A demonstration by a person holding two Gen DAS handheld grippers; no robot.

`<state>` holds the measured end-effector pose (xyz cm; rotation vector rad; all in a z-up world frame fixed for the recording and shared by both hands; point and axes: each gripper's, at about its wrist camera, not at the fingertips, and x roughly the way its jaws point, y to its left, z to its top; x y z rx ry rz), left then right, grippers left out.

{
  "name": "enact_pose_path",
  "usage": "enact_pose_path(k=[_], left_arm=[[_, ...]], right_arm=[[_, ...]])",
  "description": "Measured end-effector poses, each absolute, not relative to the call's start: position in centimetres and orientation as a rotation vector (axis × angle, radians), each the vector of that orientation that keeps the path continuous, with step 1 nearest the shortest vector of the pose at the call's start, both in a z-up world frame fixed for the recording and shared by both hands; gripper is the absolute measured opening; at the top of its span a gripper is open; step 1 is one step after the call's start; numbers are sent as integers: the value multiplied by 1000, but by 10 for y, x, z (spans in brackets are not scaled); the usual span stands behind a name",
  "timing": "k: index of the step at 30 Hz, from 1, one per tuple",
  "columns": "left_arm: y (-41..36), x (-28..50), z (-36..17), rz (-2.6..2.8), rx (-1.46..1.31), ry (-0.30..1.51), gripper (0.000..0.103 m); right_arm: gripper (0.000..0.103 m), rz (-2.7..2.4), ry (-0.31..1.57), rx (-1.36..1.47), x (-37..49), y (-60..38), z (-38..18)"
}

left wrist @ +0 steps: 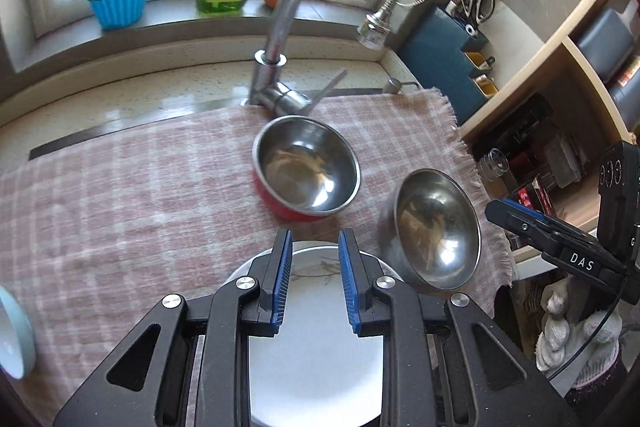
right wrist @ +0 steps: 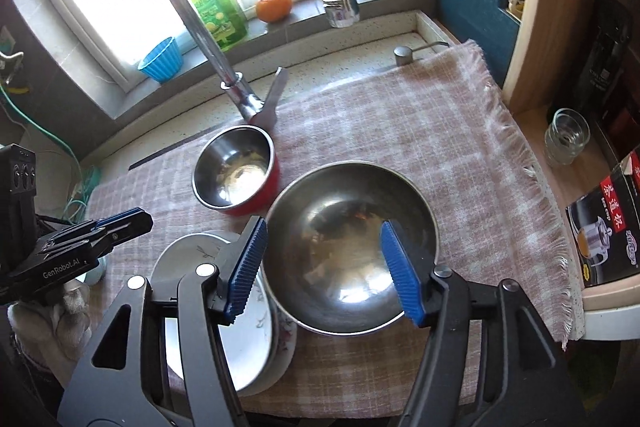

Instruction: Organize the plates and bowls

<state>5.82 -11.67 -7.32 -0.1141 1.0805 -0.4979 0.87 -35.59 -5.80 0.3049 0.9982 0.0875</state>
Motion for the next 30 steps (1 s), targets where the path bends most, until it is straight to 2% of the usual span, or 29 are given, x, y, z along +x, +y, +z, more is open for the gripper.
enact_pose_path(k=[2, 9, 19, 23, 30], left_arm=[[-96, 56, -71, -451, -145, 1063, 28], [-60, 66, -73, -394, -208, 1066, 28], [-83, 102, -95, -418, -244, 1106, 28], [-95, 114, -107, -437, -266, 1143, 28], [-110, 130, -123, -436, -278, 1193, 28]], right_arm=[[62, 123, 995, 298, 13, -345, -55], [62, 218, 1021, 268, 45, -318, -59], [62, 276, 1138, 322, 100, -314, -98], [52, 279, 1175, 326, 114, -314, -109], [44, 278, 1221, 346, 129, -316, -126]])
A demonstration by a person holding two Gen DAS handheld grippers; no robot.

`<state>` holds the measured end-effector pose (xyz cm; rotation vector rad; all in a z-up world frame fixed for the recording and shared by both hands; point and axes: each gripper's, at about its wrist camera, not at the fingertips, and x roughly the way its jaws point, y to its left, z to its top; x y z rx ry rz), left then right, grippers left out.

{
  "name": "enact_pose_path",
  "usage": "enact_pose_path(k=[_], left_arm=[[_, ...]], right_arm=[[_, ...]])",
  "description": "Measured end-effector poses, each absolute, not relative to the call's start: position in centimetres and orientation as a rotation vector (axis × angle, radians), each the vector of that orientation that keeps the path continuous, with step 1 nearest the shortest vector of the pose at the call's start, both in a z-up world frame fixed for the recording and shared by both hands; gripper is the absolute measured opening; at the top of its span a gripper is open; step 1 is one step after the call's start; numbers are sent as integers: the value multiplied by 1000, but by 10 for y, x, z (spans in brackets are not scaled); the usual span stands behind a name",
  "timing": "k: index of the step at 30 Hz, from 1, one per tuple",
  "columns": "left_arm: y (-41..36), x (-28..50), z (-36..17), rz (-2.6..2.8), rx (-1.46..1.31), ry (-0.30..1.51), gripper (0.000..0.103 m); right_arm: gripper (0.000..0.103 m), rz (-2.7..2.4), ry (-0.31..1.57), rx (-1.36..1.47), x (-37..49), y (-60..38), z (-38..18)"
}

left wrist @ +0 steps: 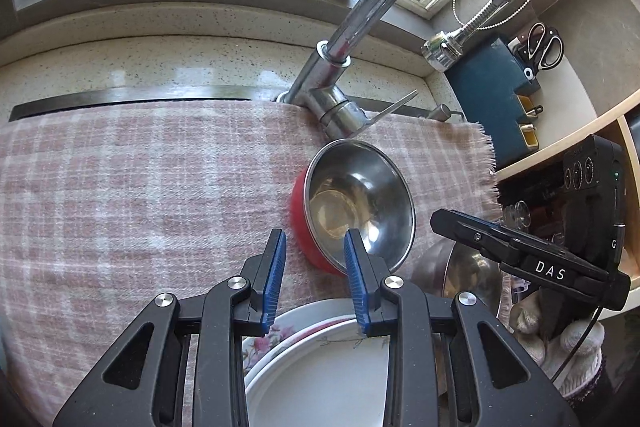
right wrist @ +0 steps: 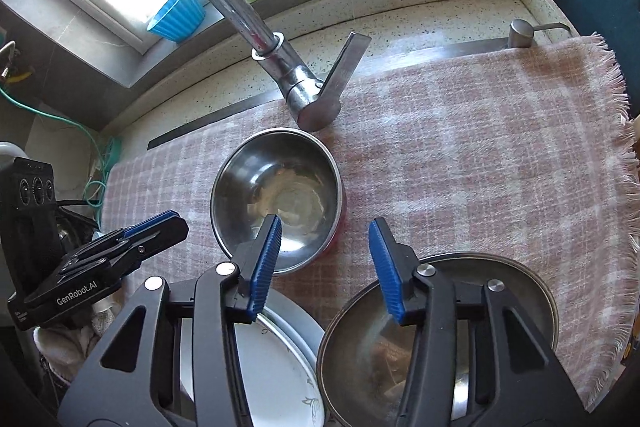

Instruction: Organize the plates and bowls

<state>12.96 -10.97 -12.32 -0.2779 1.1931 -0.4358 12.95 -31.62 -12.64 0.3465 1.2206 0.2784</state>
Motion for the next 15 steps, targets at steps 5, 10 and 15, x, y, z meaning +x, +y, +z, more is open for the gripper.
enact_pose_path(k=[5, 10, 15], left_arm=[[-115, 136, -133, -426, -281, 1222, 28], [-116, 141, -140, -414, -280, 1240, 21], [-119, 143, -145, -419, -281, 1251, 14]], right_arm=[[36, 276, 1249, 355, 137, -316, -137], [26, 276, 1277, 362, 144, -316, -146], [16, 282, 1294, 361, 146, -315, -153]])
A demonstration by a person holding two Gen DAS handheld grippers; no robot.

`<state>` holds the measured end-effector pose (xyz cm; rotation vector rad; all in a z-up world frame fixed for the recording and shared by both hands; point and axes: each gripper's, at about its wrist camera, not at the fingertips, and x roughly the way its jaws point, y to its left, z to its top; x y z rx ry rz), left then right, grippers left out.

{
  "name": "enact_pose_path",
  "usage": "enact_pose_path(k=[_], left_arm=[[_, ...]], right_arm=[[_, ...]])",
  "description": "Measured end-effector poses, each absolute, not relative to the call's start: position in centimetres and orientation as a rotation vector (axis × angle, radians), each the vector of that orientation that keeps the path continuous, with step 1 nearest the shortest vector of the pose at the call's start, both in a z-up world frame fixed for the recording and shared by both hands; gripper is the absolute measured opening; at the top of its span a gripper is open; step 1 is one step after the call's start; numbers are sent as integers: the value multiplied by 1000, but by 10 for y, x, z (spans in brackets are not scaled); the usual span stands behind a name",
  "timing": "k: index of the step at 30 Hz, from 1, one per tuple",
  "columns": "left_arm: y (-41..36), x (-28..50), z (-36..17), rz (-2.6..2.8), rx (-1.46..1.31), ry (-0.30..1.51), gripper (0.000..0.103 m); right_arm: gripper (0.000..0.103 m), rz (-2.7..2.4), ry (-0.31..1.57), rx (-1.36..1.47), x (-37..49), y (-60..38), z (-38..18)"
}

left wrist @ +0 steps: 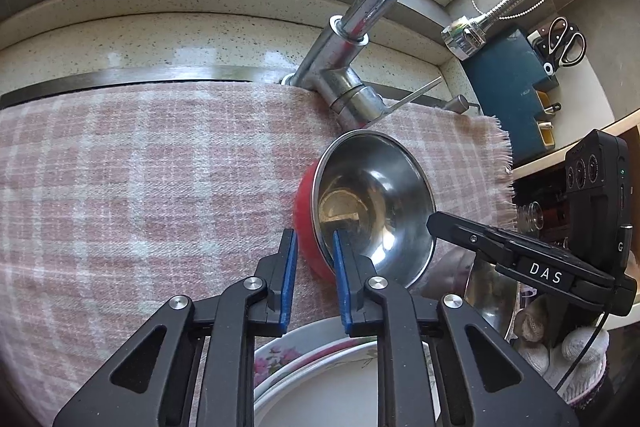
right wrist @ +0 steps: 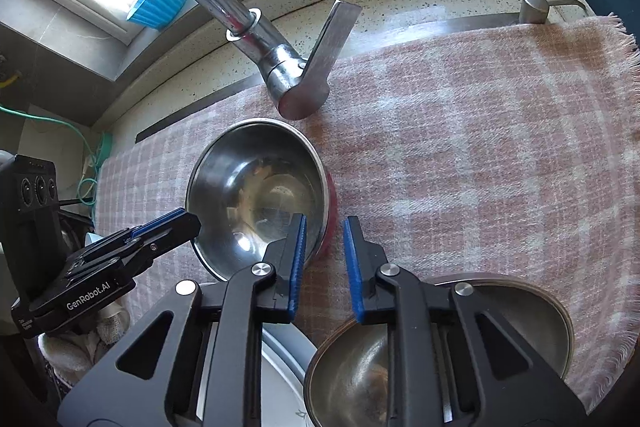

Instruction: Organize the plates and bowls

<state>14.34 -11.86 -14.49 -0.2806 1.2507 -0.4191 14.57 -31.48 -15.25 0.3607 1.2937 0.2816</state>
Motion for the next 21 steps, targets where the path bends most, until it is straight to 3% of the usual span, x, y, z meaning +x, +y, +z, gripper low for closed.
enact_pose_path(k=[8, 21], left_arm=[[-124, 146, -148, -434, -269, 1266, 13], [-128, 140, -140, -440, -250, 1258, 13]], right_arm=[[10, 289, 1298, 358, 145, -309, -155], [9, 278, 1261, 346, 138, -304, -141]])
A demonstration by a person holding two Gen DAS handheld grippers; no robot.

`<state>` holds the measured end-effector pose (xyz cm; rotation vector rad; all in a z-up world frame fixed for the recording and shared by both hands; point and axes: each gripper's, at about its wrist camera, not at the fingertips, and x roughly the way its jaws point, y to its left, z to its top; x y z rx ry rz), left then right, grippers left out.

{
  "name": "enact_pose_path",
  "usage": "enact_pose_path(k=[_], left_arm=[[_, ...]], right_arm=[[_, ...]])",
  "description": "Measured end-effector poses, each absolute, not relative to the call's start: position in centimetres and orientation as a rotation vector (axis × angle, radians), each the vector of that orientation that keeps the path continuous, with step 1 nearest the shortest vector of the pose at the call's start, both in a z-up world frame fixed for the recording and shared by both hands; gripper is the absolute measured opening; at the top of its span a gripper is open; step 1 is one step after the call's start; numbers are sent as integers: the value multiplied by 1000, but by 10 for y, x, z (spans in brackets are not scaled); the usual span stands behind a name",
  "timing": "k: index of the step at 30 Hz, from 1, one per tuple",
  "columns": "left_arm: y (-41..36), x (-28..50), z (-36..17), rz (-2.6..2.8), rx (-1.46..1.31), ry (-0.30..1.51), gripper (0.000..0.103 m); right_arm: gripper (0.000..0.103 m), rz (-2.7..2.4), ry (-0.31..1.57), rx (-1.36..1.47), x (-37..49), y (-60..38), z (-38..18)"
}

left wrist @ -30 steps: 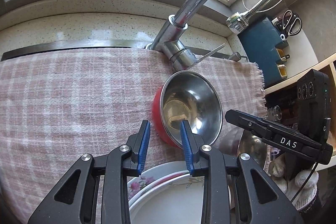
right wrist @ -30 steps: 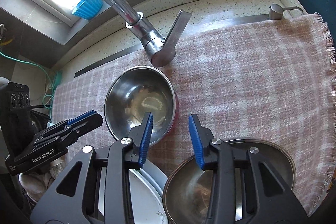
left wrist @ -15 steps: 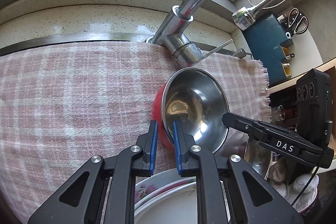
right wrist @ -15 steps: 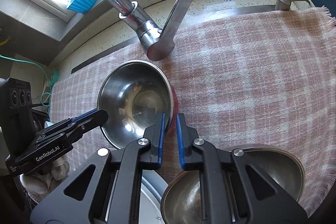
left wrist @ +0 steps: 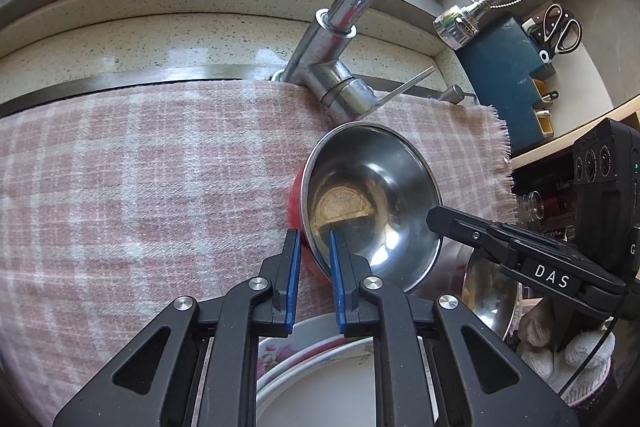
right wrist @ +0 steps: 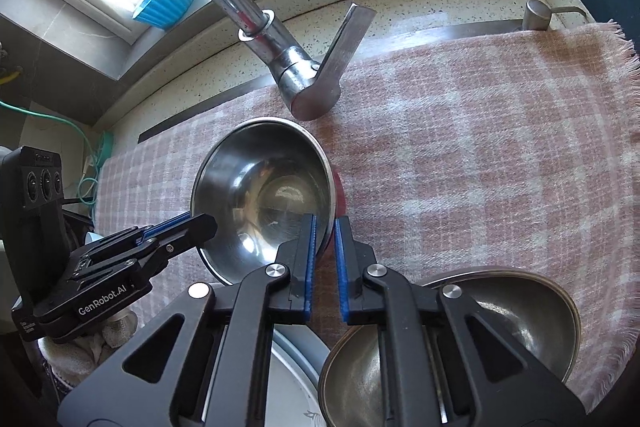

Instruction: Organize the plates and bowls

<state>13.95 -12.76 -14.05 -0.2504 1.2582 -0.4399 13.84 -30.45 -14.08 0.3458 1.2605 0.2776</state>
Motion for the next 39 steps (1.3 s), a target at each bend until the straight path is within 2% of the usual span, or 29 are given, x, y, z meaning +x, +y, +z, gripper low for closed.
enact_pose_path(k=[19, 29, 39], left_arm=[[-143, 96, -78, -531, -233, 1152, 13], [-182, 75, -80, -617, -177, 1169, 13], [-226, 61, -99, -672, -85, 1222, 13]], right_arm=[[9, 279, 1131, 330, 73, -331, -66], [9, 195, 1112, 321, 35, -363, -58], [9, 107, 1168, 311, 15, -394, -82]])
